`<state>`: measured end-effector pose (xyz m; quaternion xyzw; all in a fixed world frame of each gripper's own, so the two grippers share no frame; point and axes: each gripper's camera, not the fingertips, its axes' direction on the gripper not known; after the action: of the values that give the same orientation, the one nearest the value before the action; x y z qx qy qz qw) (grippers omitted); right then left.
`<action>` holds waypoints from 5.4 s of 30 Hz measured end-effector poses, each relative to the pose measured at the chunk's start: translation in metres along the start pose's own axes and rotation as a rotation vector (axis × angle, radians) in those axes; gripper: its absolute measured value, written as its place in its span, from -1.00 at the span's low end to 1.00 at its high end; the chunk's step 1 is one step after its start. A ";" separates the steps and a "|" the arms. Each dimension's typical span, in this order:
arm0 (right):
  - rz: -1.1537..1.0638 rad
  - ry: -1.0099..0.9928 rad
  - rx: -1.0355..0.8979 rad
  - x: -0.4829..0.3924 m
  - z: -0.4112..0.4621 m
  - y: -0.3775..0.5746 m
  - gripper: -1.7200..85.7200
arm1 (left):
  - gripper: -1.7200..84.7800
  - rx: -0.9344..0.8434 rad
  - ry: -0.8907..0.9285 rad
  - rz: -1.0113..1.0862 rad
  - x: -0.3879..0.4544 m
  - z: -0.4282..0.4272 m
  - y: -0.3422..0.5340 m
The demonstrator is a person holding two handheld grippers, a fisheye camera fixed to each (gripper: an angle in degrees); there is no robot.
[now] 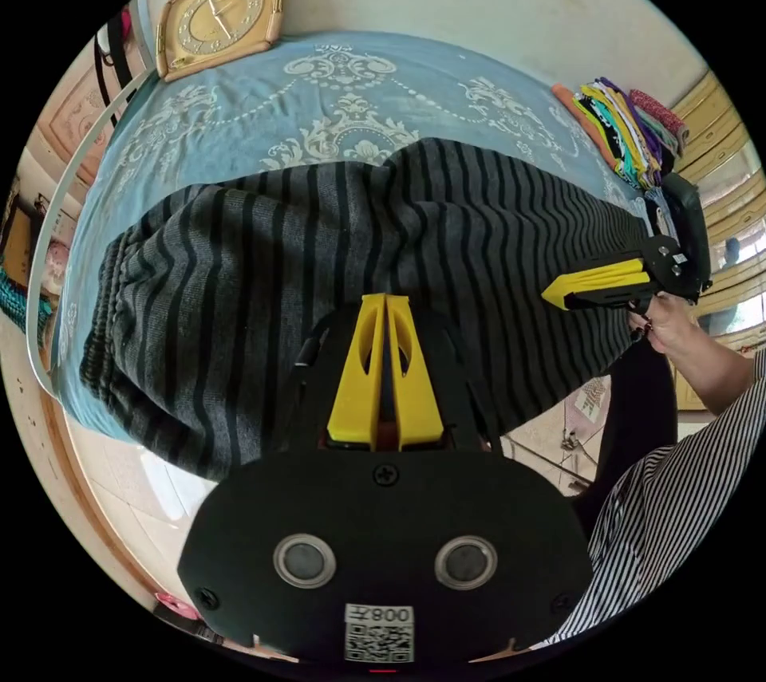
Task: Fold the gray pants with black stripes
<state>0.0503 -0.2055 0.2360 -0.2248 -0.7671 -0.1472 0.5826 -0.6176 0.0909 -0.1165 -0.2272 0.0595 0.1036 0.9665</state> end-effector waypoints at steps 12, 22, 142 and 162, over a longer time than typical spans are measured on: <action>0.009 0.029 -0.041 -0.068 -0.066 0.076 -0.96 | -0.96 -0.091 0.015 0.026 0.067 -0.004 0.015; 0.238 0.230 0.046 -0.002 -0.163 0.075 -0.96 | -0.96 -0.075 -0.150 0.026 0.088 0.032 -0.091; 0.072 -0.437 0.173 -0.169 -0.192 0.185 -0.90 | -0.93 -0.127 0.783 0.372 0.193 0.074 -0.209; 0.391 0.112 0.233 0.021 -0.138 0.105 -0.96 | -0.95 -0.176 0.316 0.437 0.155 0.066 -0.091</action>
<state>0.2137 -0.1794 0.2909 -0.2917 -0.6872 0.0457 0.6637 -0.4421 0.0674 -0.0439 -0.3055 0.2476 0.2776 0.8765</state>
